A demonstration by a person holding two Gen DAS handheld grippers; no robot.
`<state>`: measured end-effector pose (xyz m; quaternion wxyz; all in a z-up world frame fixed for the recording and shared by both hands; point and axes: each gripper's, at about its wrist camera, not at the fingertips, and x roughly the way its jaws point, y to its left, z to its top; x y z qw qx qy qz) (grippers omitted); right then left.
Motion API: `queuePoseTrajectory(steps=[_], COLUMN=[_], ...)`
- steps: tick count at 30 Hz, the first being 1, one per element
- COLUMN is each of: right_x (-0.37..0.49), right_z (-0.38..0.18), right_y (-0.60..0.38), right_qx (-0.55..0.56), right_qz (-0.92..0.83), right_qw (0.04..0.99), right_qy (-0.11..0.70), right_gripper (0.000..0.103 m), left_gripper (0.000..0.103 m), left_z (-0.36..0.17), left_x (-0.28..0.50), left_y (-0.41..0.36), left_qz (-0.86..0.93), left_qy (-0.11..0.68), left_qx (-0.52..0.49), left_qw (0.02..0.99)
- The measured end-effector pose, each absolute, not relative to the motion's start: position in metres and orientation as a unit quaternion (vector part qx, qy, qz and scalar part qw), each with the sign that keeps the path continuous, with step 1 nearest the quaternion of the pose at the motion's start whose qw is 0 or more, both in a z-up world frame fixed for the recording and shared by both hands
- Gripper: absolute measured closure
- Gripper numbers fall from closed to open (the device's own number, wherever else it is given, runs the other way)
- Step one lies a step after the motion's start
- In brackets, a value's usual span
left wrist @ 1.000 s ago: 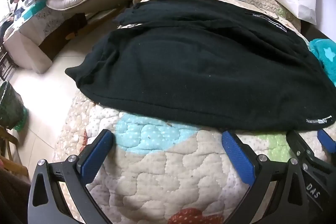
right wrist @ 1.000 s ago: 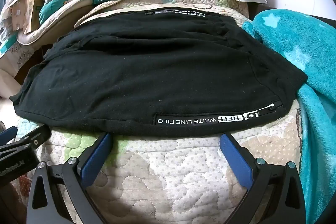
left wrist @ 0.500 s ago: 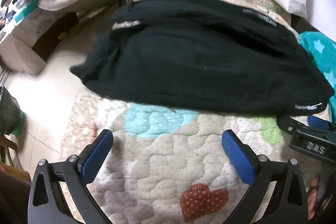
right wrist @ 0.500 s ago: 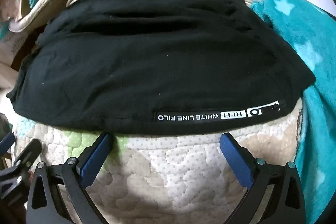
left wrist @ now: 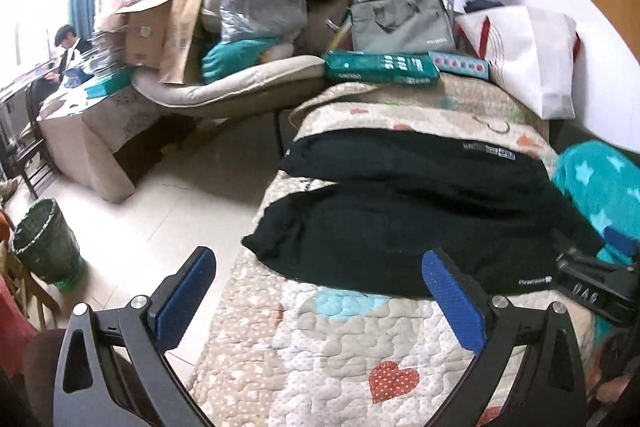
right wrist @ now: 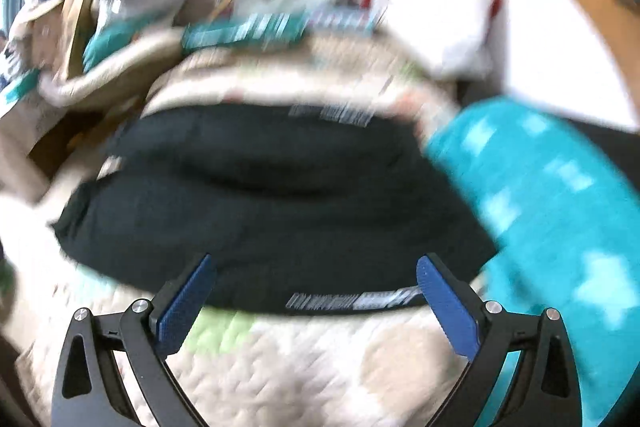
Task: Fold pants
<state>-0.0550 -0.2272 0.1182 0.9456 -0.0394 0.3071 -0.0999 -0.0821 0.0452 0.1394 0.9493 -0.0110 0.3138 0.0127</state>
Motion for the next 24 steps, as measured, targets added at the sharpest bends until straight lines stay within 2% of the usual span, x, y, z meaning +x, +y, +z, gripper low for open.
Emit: queuePoseTrajectory(steps=[1, 6, 13, 18, 24], right_x=[-0.054, -0.048, -0.063, -0.057, -0.027], right_z=[0.123, 0.127, 0.163, 0.189, 0.207], right_y=[-0.226, -0.23, -0.235, -0.234, -0.24], right_qx=[-0.048, -0.045, -0.039, -0.062, -0.071], right_qz=[-0.1, -0.087, -0.119, -0.124, -0.109], right_qw=[0.95, 0.947, 0.964, 0.969, 0.966], right_qy=[0.29, 0.305, 0.234, 0.205, 0.223], right_gripper=[0.0, 0.0, 0.0, 0.0, 0.0], left_gripper=[0.0, 0.0, 0.0, 0.0, 0.0], left_z=[0.143, 0.162, 0.188, 0.198, 0.183], left_x=[-0.083, -0.093, -0.093, -0.067, -0.029], left_y=[0.046, 0.045, 0.03, 0.009, -0.01], left_qz=[0.015, 0.031, 0.032, 0.009, -0.012], left_qy=[0.313, 0.277, 0.217, 0.221, 0.25], left_qx=[-0.014, 0.006, 0.031, 0.064, 0.09], left_qw=[0.95, 0.96, 0.975, 0.973, 0.964])
